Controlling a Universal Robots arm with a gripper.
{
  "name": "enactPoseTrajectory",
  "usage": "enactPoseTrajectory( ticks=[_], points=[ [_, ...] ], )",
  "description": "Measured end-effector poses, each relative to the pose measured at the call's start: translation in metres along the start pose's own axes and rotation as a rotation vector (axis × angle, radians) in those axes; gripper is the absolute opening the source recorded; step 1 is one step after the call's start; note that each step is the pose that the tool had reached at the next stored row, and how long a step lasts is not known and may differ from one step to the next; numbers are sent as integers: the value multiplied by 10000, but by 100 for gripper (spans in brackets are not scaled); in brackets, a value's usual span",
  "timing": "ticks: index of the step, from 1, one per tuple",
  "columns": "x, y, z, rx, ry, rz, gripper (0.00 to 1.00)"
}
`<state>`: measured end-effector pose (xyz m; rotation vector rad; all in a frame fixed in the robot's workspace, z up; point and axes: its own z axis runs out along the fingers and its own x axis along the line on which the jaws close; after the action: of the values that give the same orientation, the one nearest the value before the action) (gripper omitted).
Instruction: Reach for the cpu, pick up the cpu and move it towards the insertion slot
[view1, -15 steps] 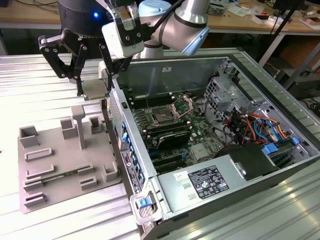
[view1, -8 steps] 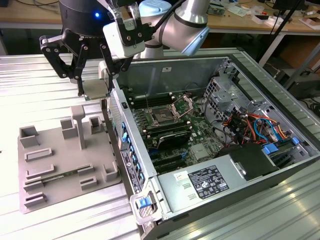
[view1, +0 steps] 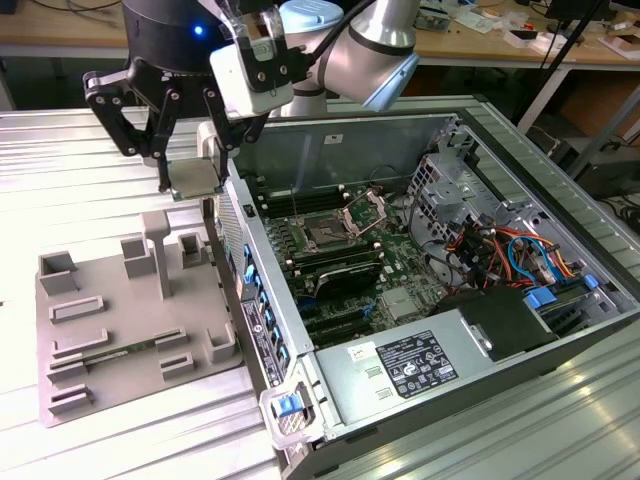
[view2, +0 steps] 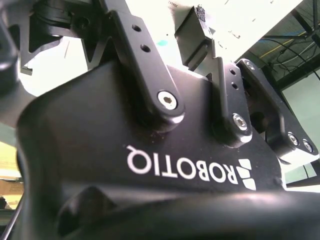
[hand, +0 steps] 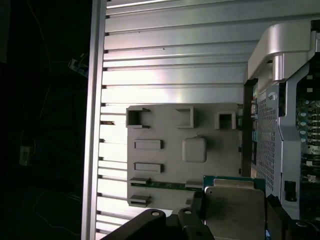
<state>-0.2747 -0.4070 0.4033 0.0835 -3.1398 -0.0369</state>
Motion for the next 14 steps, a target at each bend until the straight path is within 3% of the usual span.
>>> enactPoseTrajectory(
  ticks=[14],
  points=[
    [-48, -3, 2, 0, 0, 0, 55]
  ],
)
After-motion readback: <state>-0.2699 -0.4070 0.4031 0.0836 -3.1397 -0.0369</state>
